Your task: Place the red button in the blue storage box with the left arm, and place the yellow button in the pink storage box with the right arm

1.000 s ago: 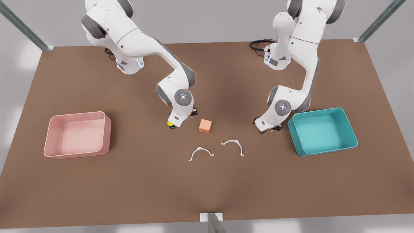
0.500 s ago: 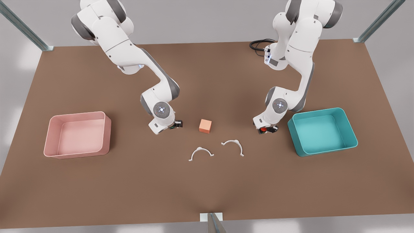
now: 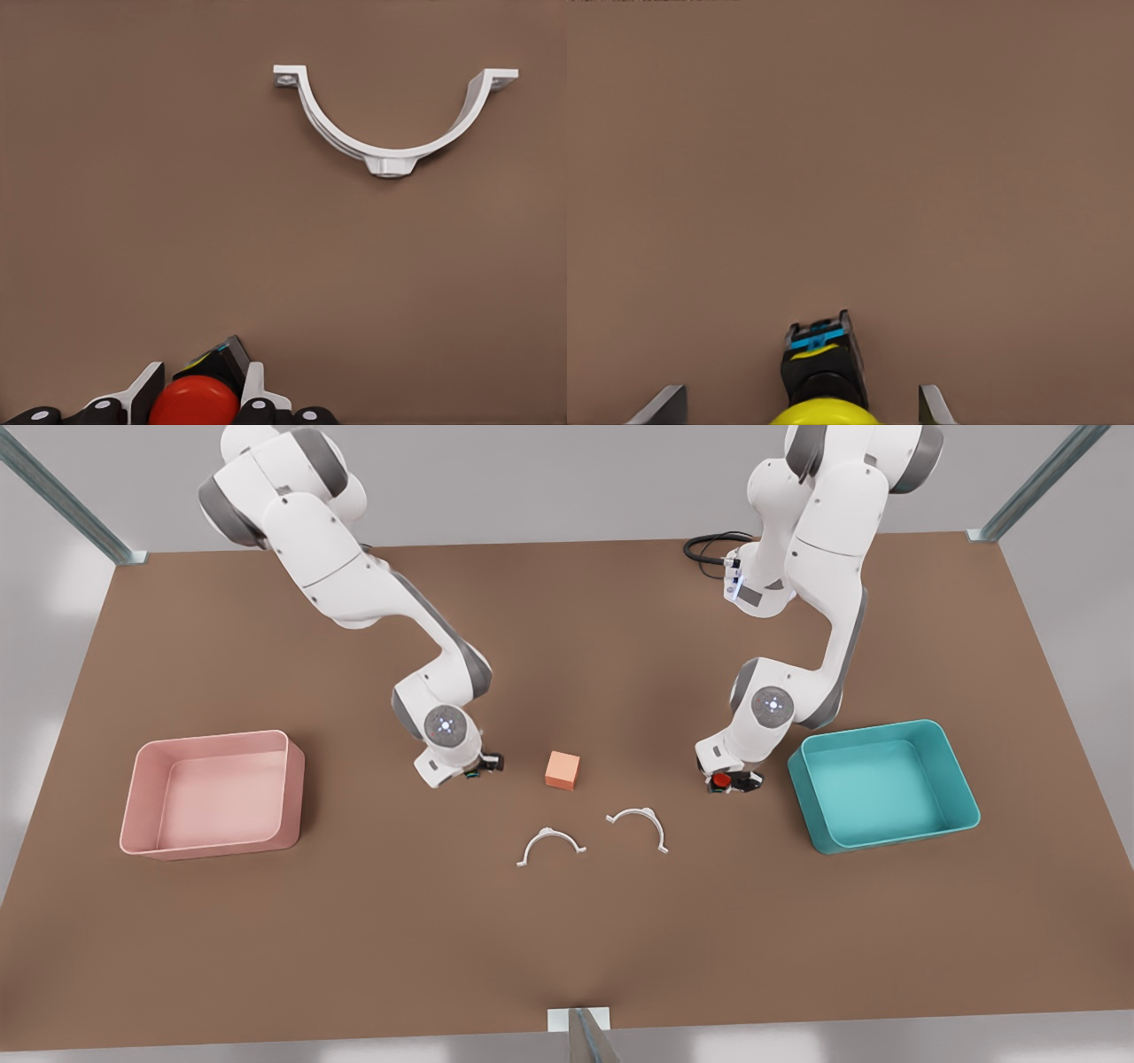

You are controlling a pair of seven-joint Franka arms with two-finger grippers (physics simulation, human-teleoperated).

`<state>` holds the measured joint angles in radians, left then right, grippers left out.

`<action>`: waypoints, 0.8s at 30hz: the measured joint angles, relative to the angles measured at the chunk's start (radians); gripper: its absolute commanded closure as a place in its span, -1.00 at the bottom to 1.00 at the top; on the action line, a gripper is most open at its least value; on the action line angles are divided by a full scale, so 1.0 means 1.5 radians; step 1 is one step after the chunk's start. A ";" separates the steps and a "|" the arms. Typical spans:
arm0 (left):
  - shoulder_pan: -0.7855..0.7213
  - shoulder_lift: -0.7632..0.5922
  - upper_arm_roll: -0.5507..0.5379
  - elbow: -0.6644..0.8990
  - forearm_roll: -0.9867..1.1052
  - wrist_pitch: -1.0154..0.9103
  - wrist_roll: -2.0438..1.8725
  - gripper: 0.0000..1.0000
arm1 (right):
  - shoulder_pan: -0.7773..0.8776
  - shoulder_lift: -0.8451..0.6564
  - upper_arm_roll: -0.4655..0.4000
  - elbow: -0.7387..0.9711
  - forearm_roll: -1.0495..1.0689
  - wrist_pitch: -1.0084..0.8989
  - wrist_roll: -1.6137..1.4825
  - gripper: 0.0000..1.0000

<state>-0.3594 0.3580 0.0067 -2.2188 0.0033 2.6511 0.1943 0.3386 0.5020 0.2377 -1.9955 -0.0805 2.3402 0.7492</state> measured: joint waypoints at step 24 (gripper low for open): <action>0.363 0.055 0.008 0.138 -0.020 -0.177 0.335 -1.00 | -0.019 -0.010 0.002 -0.008 -0.005 0.037 -0.019 -0.05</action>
<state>0.1857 0.4404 0.0184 -2.0116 -0.0271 2.3857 0.6966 0.3104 0.4867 0.2410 -2.0076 -0.0878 2.3956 0.7211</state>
